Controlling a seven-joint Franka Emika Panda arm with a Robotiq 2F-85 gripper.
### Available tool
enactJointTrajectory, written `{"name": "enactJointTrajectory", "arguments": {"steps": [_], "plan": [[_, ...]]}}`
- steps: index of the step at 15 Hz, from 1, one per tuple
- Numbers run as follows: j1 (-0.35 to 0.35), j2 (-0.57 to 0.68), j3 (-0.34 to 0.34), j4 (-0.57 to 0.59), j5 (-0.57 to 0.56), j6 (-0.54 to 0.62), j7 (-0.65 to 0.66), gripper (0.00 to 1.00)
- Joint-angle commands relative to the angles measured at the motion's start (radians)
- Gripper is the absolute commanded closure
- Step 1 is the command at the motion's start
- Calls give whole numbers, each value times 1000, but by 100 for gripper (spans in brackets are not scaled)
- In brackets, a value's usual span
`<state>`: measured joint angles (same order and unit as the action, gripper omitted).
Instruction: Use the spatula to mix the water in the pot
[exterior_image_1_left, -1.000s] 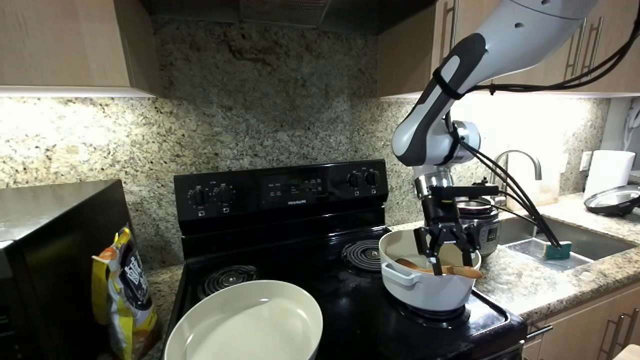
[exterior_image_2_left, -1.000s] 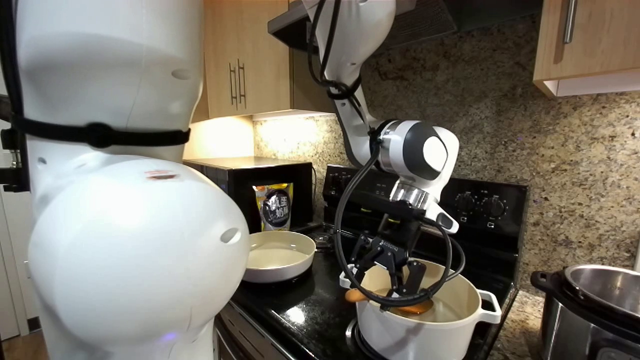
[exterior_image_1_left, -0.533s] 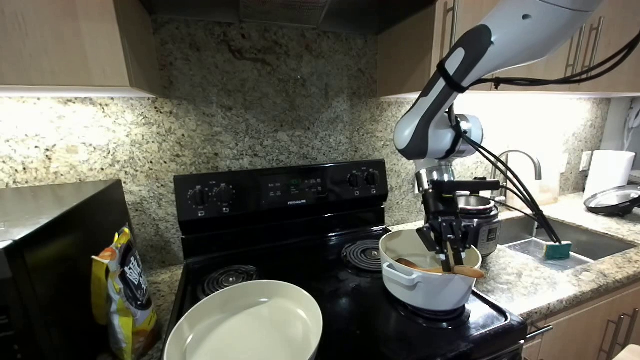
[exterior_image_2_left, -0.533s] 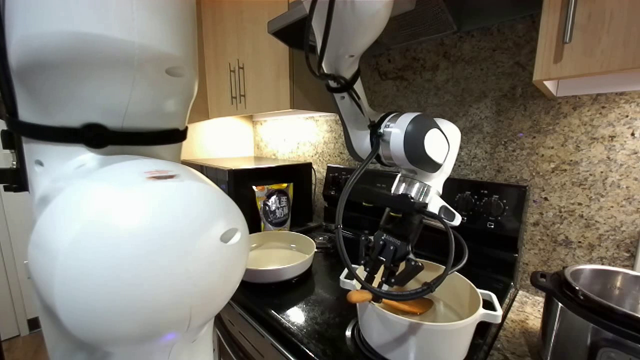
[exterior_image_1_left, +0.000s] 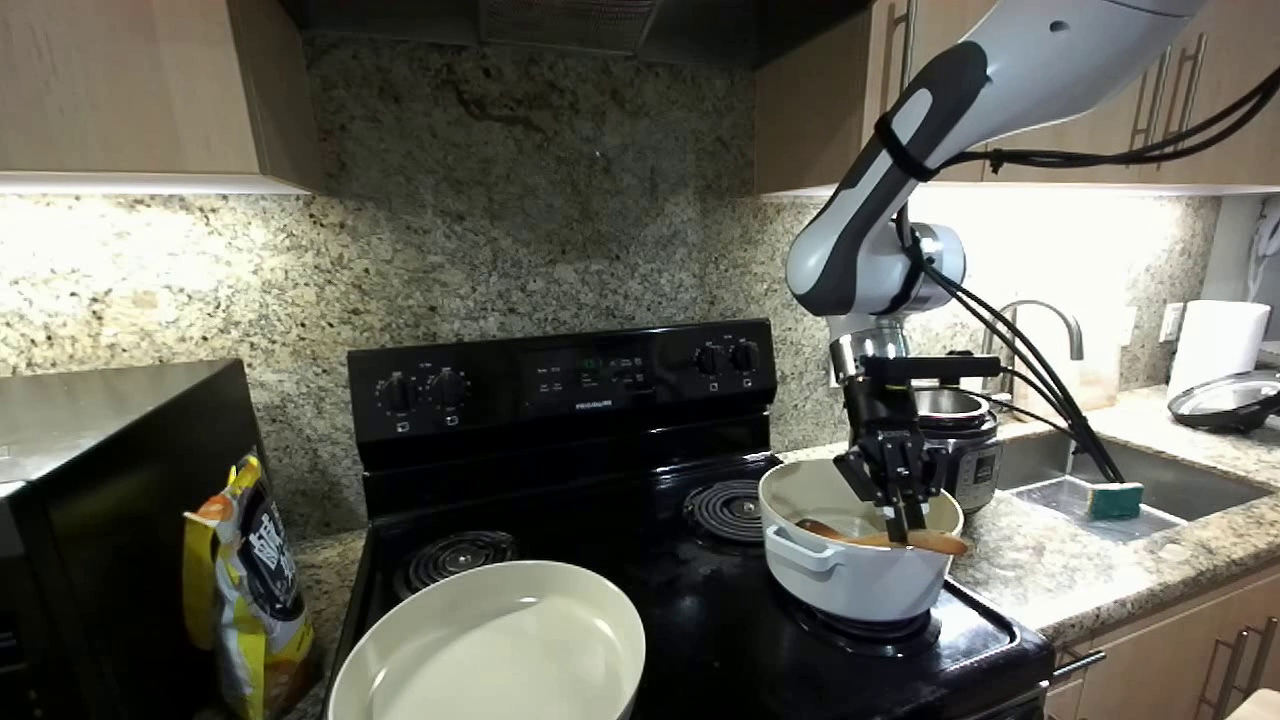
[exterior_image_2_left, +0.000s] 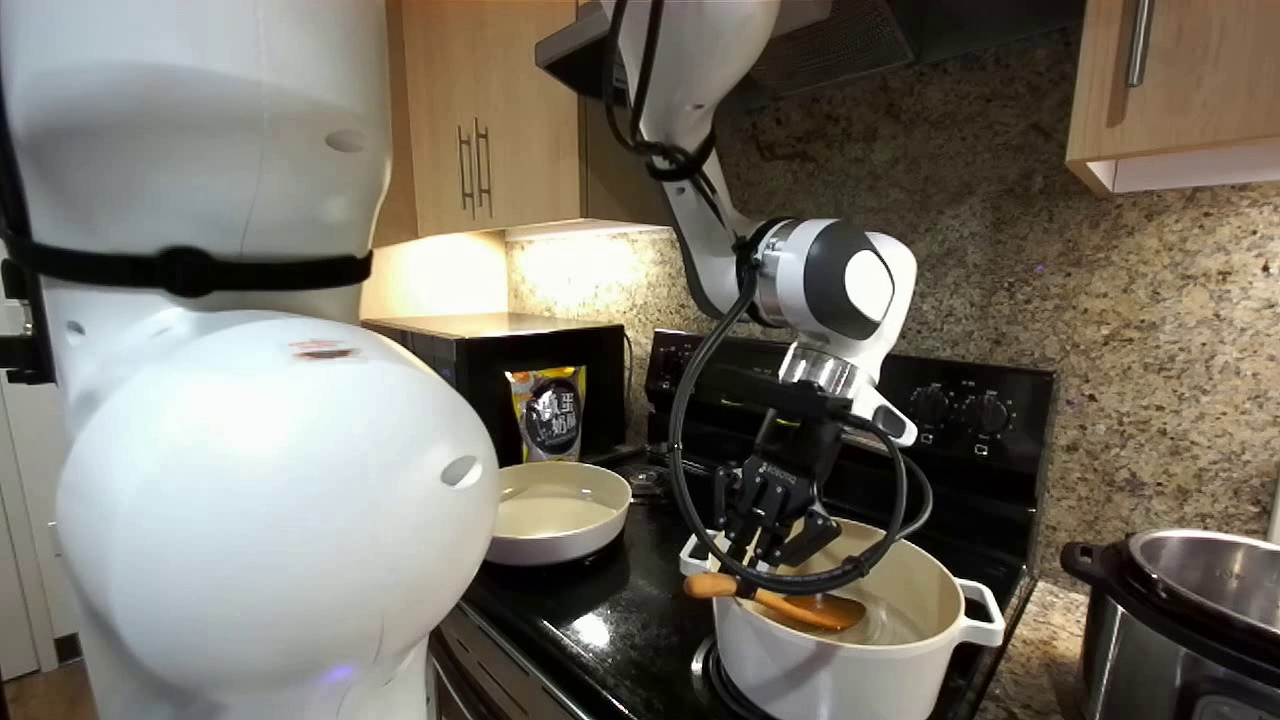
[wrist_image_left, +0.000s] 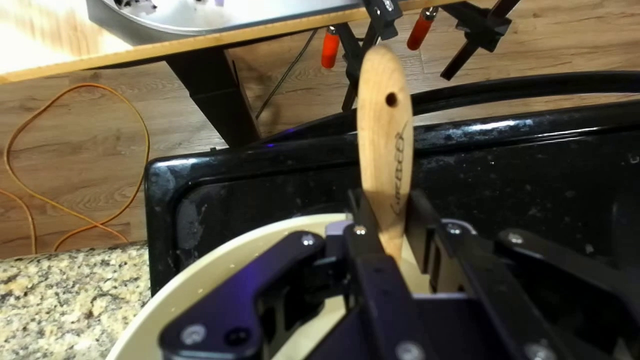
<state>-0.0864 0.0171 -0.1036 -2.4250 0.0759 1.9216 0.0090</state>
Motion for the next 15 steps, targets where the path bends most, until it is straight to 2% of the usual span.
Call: {"name": "enactJointTrajectory", "arguments": {"steps": [1,7,12,15], "plan": [[-7,-61,0,-28,-14,-32,-34,92],[-26,-137,-24,-22,-43,-113,-31,92],[-50,-100,-49,26,-94,-211,-6,92],[-55,-50,-56,47,-79,-197,-5,92]]}}
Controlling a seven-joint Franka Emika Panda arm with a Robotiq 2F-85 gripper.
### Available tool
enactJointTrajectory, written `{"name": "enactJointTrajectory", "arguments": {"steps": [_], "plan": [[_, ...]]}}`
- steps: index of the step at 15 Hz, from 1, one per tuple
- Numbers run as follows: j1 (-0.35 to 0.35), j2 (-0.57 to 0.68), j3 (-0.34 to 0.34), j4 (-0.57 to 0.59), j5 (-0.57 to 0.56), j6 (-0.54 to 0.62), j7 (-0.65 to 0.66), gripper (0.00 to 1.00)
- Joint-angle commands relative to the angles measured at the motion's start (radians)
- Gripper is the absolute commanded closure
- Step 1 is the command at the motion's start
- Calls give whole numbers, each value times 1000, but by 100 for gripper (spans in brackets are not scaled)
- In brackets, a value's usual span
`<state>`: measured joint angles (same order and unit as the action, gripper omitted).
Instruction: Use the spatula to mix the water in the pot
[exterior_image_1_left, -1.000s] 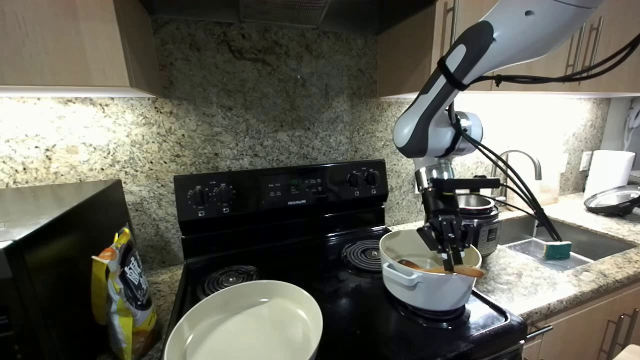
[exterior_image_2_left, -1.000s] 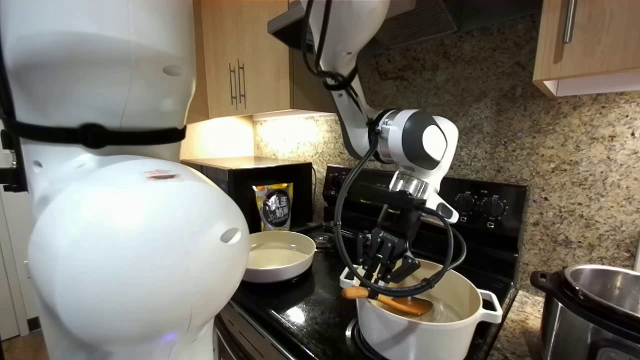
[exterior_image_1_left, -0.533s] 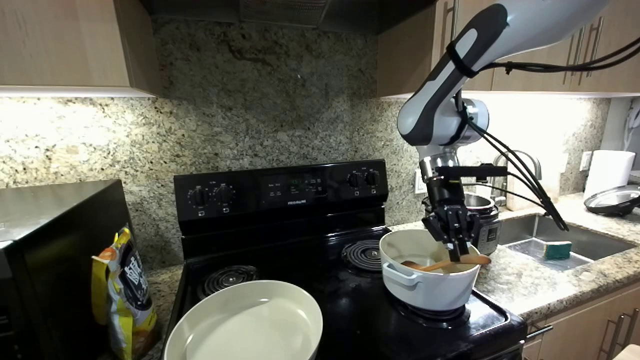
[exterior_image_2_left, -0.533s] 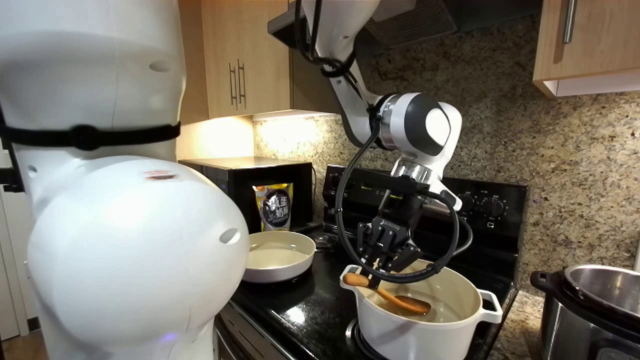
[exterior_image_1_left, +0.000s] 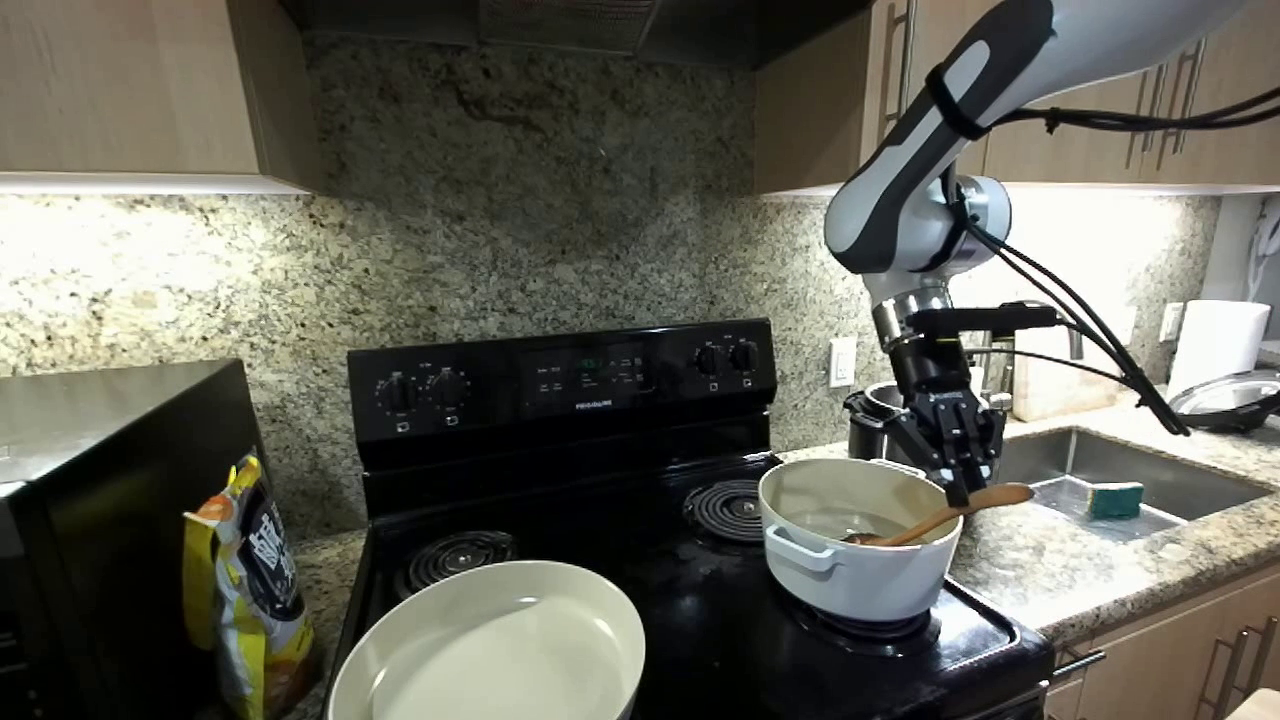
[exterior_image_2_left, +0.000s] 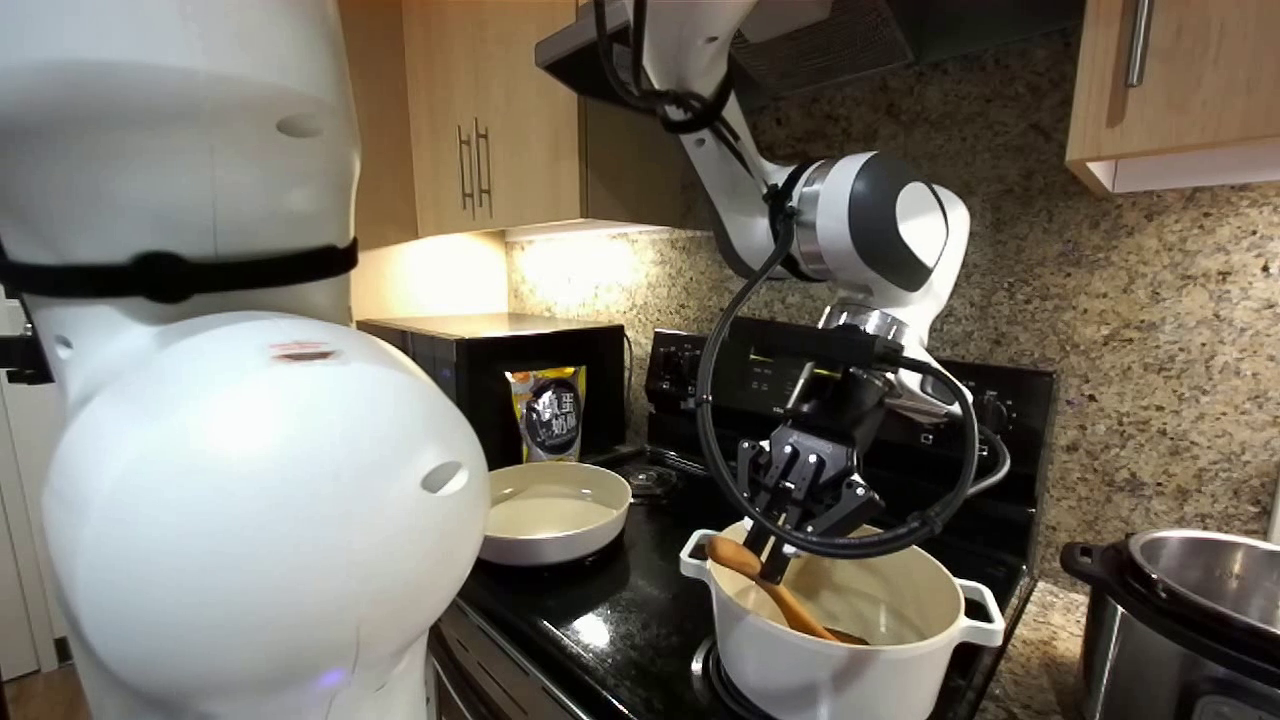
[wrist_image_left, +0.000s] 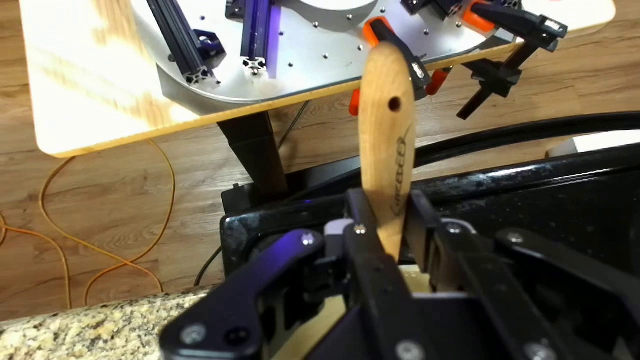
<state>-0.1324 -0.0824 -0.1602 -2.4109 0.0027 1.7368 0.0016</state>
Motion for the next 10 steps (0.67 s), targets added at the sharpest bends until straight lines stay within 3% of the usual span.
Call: {"name": "enactJointTrajectory", "arguments": {"steps": [1,7,10], "plan": [[-7,64,3,37,5,1,-1,92],[10,126,22,74,43,88,18,92],[17,160,39,104,51,68,-5,92]]}}
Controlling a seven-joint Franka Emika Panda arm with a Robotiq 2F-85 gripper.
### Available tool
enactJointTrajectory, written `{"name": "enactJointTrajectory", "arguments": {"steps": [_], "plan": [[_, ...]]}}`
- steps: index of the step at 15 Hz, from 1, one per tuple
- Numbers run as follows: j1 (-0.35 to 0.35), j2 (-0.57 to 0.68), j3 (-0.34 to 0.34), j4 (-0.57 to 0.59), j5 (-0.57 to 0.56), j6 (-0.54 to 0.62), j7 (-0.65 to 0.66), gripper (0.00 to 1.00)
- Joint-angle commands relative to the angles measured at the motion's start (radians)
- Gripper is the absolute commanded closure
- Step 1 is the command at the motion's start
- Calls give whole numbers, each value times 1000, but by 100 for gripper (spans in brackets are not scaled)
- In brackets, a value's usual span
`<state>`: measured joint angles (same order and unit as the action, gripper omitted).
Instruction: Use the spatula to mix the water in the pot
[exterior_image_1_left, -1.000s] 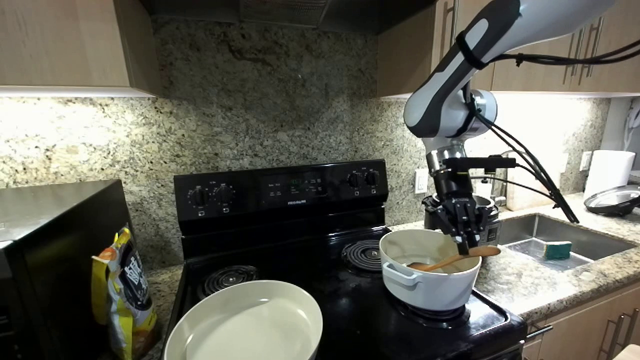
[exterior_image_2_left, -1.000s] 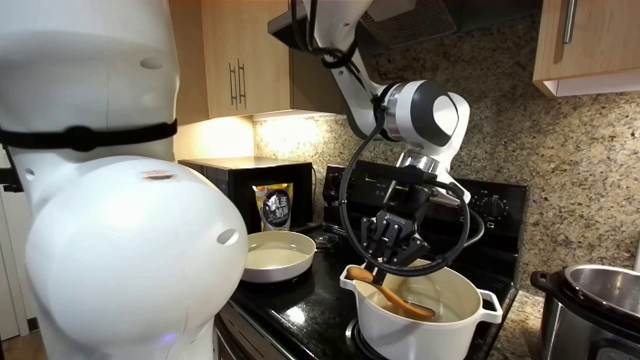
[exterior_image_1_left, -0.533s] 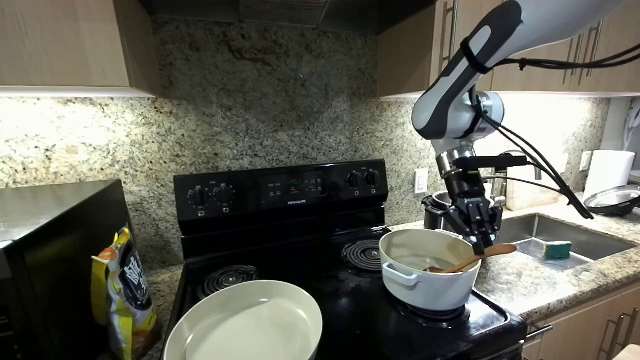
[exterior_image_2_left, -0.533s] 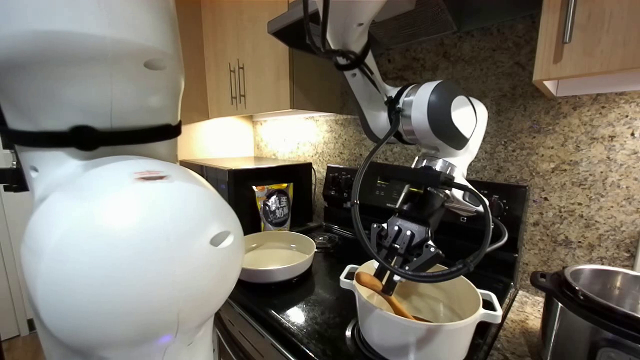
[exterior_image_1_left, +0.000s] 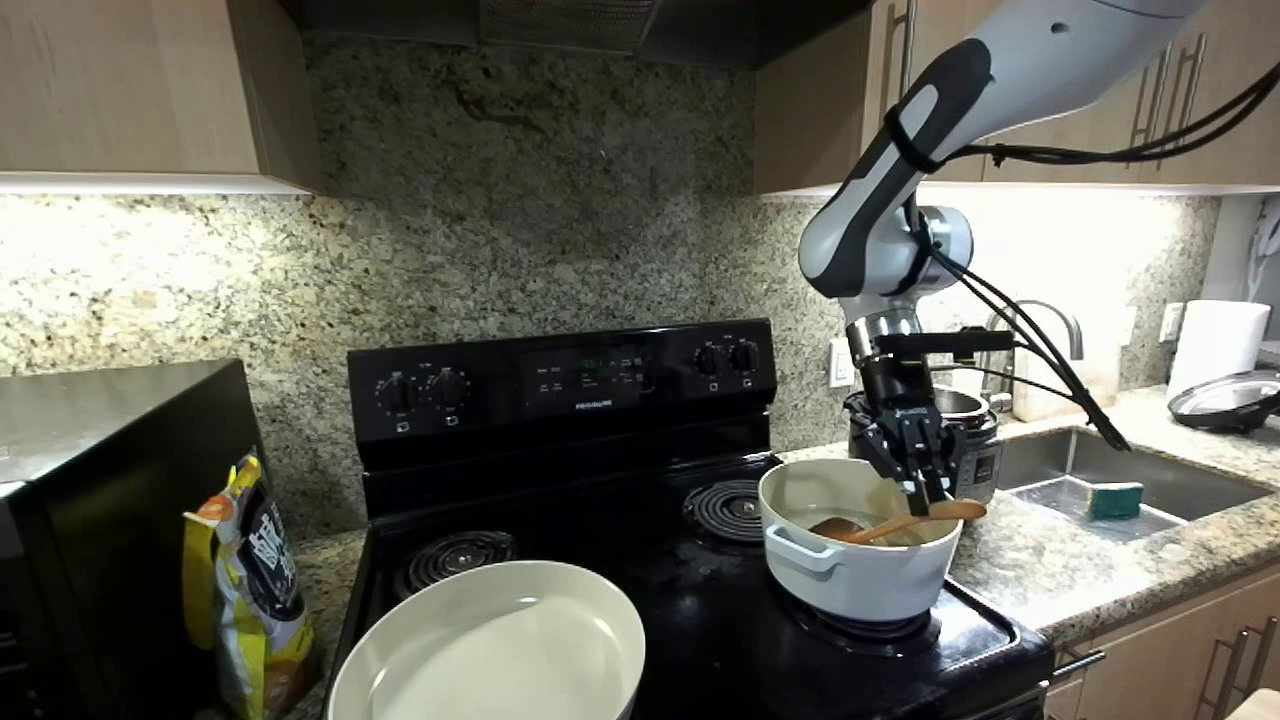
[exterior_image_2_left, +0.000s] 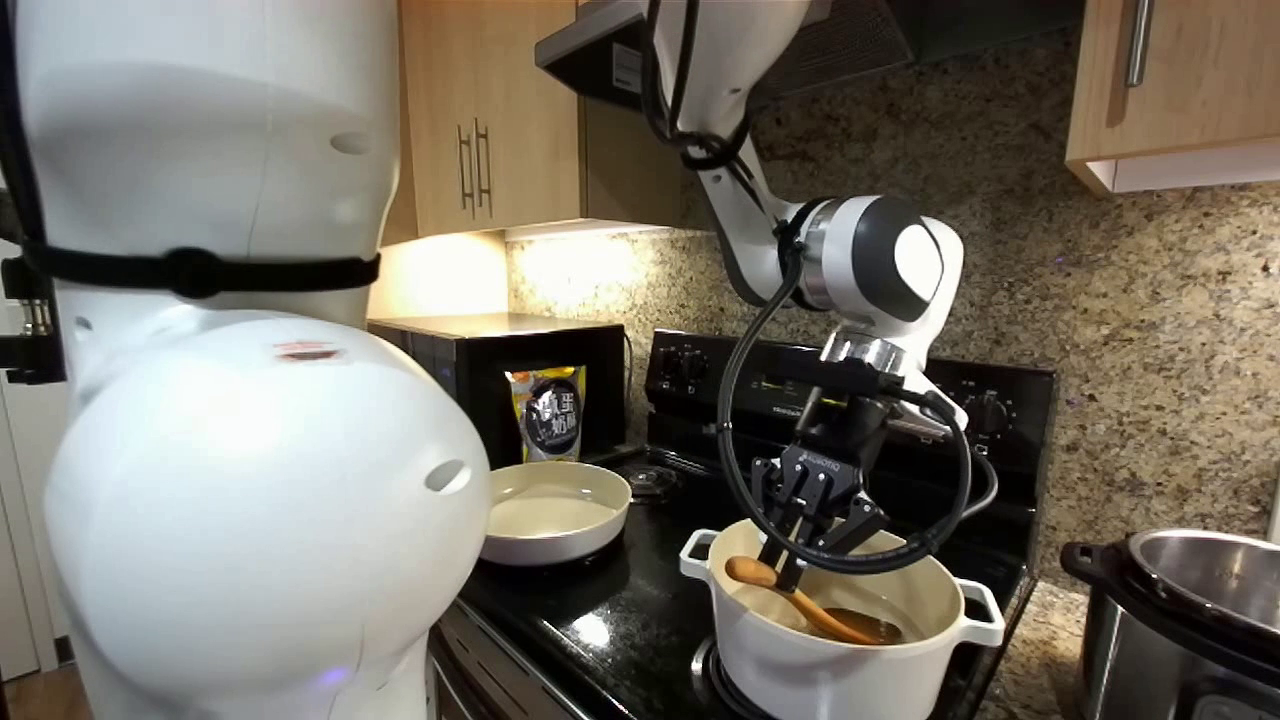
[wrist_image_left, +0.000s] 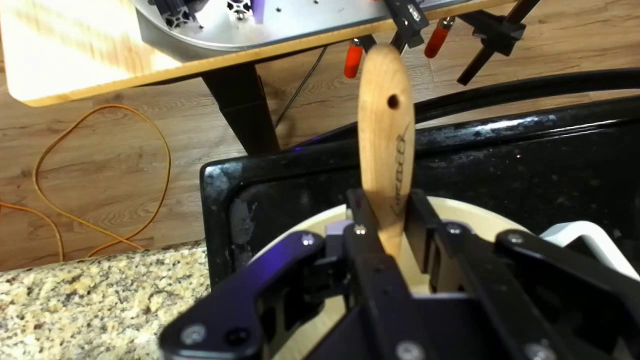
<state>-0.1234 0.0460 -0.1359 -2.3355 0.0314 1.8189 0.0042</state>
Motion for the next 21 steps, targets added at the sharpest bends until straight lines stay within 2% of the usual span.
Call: {"name": "enactJointTrajectory", "arguments": {"steps": [1,5,9,16,18,21], "plan": [[11,40,20,35,22,-28,-24,92],[35,22,52,13,5,-95,-111,92],[53,-19,70,-14,-16,-124,-140,92],[27,-76,36,-45,-74,-173,-109,93],[19,-78,23,-37,-99,-206,-95,92],[8,-35,8,1,-103,-191,-52,92]]}}
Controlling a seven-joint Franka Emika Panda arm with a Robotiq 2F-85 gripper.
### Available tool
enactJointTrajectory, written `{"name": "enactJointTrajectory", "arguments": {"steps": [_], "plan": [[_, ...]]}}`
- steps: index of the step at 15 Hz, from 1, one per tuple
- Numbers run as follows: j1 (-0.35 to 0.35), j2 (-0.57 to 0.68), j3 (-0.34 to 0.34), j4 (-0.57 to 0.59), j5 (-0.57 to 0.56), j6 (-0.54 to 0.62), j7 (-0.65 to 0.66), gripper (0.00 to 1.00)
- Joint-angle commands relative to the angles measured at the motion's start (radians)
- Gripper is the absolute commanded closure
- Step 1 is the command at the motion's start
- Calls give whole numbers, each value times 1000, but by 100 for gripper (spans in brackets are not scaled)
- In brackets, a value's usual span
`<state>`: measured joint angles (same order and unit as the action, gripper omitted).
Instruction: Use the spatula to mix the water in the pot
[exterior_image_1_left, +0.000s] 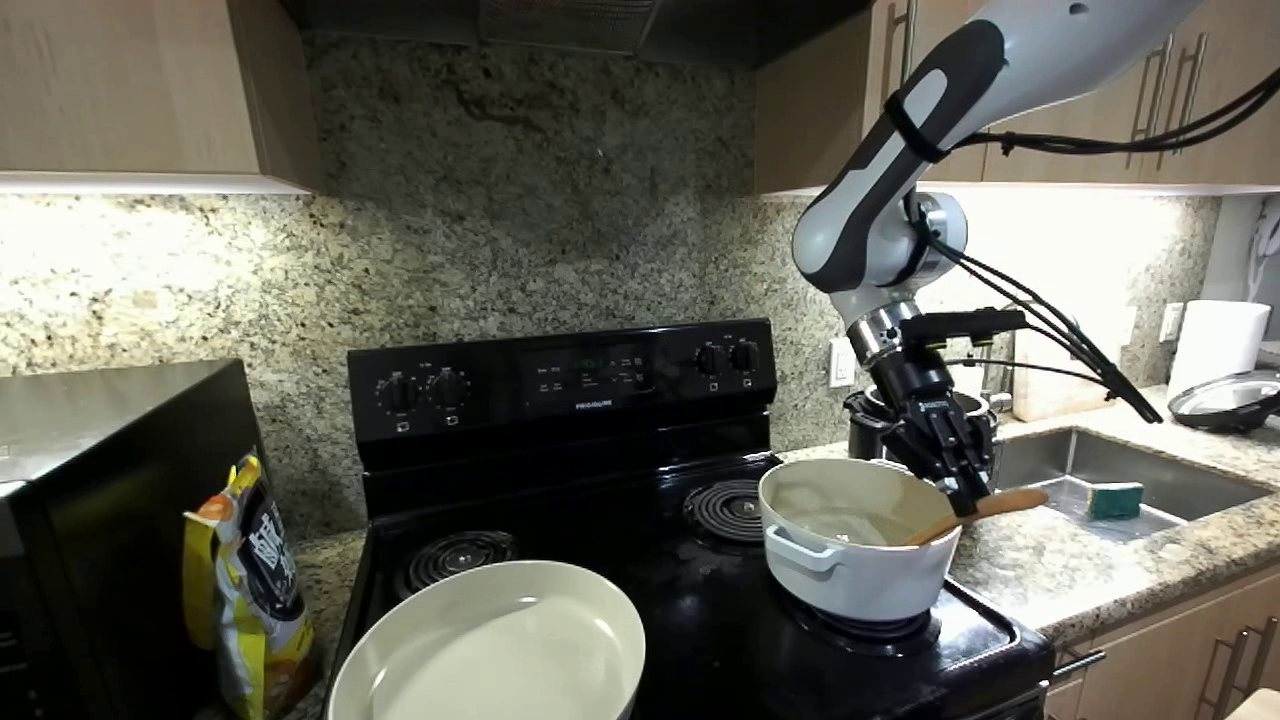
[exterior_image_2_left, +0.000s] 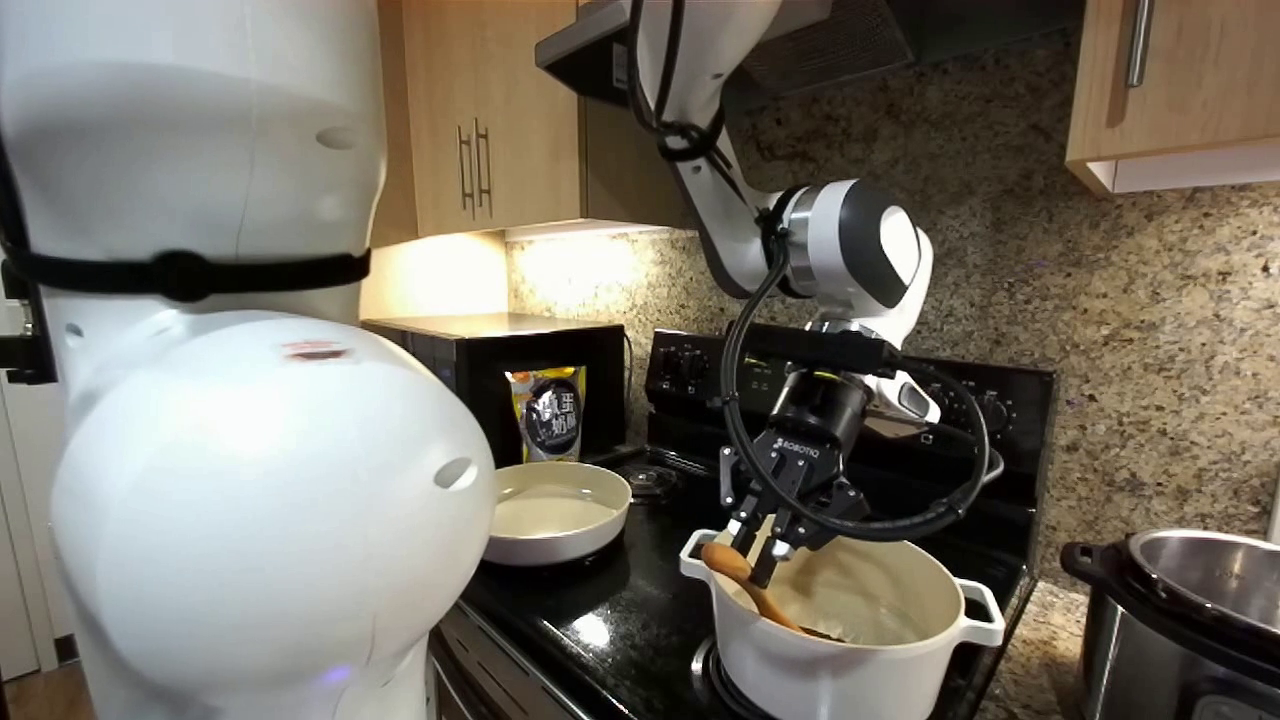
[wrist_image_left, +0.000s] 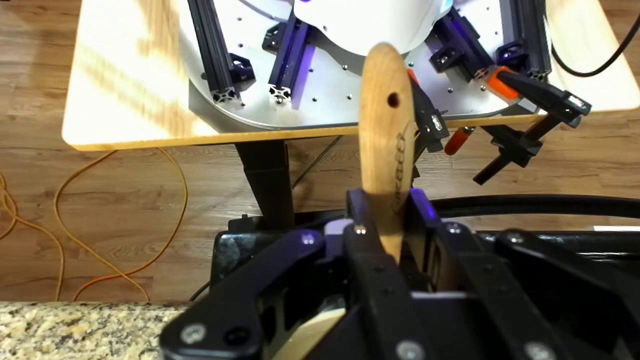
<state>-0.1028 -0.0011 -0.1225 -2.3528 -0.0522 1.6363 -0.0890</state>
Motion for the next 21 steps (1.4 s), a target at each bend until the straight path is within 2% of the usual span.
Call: {"name": "enactJointTrajectory", "arguments": {"steps": [1,10,16,21], "plan": [[-15,35,-9,35,-6,-5,50,92],[1,196,10,188,31,-28,96,92],[37,156,54,156,-8,-33,52,92],[45,77,55,107,-93,-11,50,92]]}}
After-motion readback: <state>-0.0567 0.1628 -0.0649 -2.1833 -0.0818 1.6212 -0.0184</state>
